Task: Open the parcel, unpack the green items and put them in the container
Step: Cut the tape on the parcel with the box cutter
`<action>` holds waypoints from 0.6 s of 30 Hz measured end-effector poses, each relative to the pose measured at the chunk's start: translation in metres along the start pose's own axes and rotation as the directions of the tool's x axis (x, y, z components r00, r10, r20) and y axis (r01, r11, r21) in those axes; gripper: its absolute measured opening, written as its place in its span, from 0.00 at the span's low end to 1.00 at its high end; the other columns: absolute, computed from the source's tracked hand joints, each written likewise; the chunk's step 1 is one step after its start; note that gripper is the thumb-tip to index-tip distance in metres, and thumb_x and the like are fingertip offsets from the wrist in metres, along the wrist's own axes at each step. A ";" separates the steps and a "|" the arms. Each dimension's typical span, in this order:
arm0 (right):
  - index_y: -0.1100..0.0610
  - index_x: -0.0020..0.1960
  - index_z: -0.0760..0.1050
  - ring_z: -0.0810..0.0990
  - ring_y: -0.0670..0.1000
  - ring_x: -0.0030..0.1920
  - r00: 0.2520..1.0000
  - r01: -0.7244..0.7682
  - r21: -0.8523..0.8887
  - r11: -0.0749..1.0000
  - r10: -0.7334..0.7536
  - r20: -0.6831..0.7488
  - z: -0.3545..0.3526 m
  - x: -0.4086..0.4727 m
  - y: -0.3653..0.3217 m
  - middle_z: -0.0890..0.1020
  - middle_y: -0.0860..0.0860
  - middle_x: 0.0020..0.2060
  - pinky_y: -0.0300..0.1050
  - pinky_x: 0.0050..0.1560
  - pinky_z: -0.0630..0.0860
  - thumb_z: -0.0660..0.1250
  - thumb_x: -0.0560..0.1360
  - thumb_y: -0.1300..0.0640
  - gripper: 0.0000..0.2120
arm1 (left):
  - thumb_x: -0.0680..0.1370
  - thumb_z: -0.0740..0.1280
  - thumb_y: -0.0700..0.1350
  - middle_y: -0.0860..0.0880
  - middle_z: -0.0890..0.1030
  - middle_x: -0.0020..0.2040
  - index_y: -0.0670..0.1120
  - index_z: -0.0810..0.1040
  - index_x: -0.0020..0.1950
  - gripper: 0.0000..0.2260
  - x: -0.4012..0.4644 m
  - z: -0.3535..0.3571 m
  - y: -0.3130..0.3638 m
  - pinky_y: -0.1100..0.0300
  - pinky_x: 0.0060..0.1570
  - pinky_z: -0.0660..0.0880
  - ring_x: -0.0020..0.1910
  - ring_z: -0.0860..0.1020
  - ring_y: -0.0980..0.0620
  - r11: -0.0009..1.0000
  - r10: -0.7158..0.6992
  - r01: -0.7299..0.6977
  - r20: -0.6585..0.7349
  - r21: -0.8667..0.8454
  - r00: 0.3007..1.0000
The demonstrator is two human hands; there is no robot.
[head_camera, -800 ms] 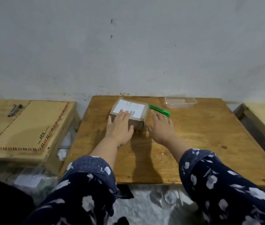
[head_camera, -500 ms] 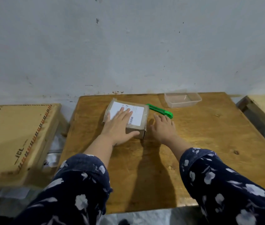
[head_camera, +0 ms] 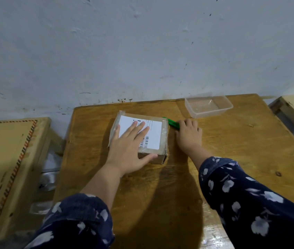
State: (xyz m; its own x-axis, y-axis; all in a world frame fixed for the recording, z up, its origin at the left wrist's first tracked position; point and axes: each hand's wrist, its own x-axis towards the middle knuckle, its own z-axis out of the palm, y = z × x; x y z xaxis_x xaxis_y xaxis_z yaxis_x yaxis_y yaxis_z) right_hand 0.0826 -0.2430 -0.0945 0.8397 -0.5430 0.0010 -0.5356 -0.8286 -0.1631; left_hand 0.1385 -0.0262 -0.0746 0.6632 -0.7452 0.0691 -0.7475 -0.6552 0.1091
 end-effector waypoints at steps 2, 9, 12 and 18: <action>0.54 0.66 0.67 0.67 0.57 0.63 0.999 -0.044 0.056 0.997 0.044 0.009 0.002 -0.001 -0.005 0.71 0.55 0.63 0.53 0.59 0.66 0.58 0.78 0.55 0.17 | 0.69 0.44 0.76 0.56 0.48 0.79 0.56 0.49 0.78 0.42 -0.001 0.000 0.000 0.40 0.74 0.42 0.78 0.44 0.55 1.000 0.003 -0.003 -0.002 0.003 1.000; 0.57 0.68 0.68 0.74 0.57 0.59 0.975 -0.209 0.282 0.936 0.178 0.132 -0.004 -0.008 -0.013 0.70 0.56 0.64 0.53 0.58 0.74 0.64 0.76 0.57 0.21 | 0.71 0.43 0.75 0.53 0.46 0.79 0.53 0.46 0.79 0.41 0.003 0.002 0.029 0.38 0.73 0.40 0.78 0.41 0.51 0.986 -0.166 0.166 -0.004 -0.012 0.986; 0.56 0.66 0.69 0.77 0.57 0.56 0.961 -0.275 0.422 0.864 0.229 0.157 -0.018 -0.011 -0.013 0.69 0.56 0.64 0.52 0.54 0.78 0.67 0.74 0.59 0.21 | 0.72 0.44 0.74 0.51 0.45 0.80 0.52 0.46 0.79 0.41 0.005 0.001 0.041 0.38 0.72 0.39 0.78 0.40 0.50 0.976 -0.219 0.219 0.027 -0.003 0.975; 0.54 0.65 0.64 0.82 0.59 0.45 0.927 -0.367 0.559 0.743 0.240 0.290 -0.053 -0.022 -0.009 0.76 0.59 0.56 0.47 0.32 0.79 0.66 0.75 0.64 0.22 | 0.76 0.46 0.70 0.51 0.52 0.79 0.52 0.53 0.78 0.35 0.017 -0.019 0.025 0.43 0.74 0.43 0.78 0.47 0.50 0.943 -0.305 0.301 -0.003 -0.138 0.952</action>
State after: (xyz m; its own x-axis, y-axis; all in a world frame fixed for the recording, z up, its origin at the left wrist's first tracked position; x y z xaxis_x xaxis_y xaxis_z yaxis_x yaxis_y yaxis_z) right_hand 0.0647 -0.2306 -0.0404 0.6756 -0.6622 -0.3242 -0.6565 -0.3401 -0.6733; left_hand 0.1313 -0.0530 -0.0520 0.8596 -0.5097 0.0360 -0.5004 -0.8256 0.2608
